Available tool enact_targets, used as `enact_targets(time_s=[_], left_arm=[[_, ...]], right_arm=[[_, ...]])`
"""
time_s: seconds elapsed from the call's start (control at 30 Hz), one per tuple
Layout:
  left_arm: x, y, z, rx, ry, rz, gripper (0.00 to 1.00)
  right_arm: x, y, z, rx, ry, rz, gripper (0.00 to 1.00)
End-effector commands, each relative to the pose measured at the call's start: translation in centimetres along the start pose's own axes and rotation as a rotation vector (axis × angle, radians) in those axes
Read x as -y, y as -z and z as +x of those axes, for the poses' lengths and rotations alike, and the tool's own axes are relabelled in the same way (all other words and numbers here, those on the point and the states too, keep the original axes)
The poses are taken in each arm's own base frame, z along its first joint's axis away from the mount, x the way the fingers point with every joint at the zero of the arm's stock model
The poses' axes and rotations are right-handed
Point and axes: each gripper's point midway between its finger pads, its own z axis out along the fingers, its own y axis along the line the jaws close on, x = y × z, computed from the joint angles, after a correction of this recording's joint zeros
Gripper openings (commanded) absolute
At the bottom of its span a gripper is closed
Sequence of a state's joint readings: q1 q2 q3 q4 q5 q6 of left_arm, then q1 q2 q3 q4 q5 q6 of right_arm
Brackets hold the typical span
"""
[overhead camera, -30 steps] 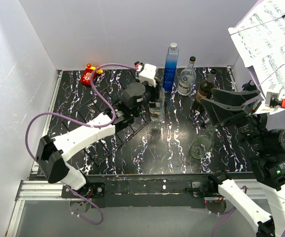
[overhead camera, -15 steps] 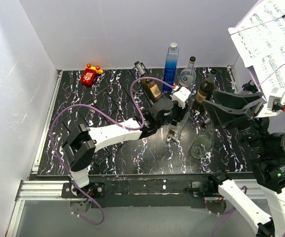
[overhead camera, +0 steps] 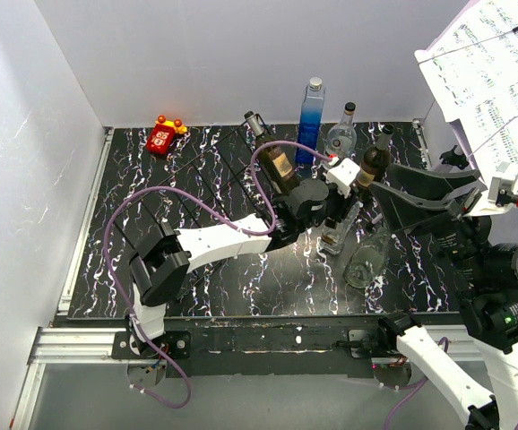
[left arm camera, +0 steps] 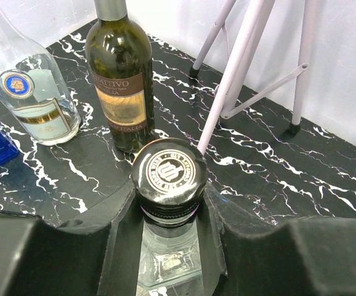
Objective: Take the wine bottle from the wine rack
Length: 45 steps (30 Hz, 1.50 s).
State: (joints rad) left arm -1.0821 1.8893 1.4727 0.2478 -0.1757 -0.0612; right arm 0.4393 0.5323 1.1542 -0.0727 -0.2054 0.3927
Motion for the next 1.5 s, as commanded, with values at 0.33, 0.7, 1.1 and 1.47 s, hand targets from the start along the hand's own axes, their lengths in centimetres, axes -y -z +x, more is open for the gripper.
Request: enact_targets(time_s=[0.33, 0.7, 1.1, 1.47], left_arm=[[-0.6, 2.5, -10.6, 0.255, 0.080, -0.048, 0.85], [-4.8, 7.3, -12.2, 0.261, 0.124, -0.244, 0.98], [-15.2, 13.3, -8.7, 0.111, 0.383, -0.556, 0.98], [-22.4, 26.6, -9.7, 0.116, 0.400, -0.730, 0.98]], right_arm=[[-0.2, -0.1, -1.2, 0.047, 0.018, -0.008, 0.70], [-0.2, -1.0, -1.3, 0.024, -0.005, -0.006, 0.70], [0.6, -3.0, -0.6, -0.019, -0.018, 0.007, 0.68], [4.6, -11.7, 5.1, -0.264, -0.012, 0.051, 0.66]])
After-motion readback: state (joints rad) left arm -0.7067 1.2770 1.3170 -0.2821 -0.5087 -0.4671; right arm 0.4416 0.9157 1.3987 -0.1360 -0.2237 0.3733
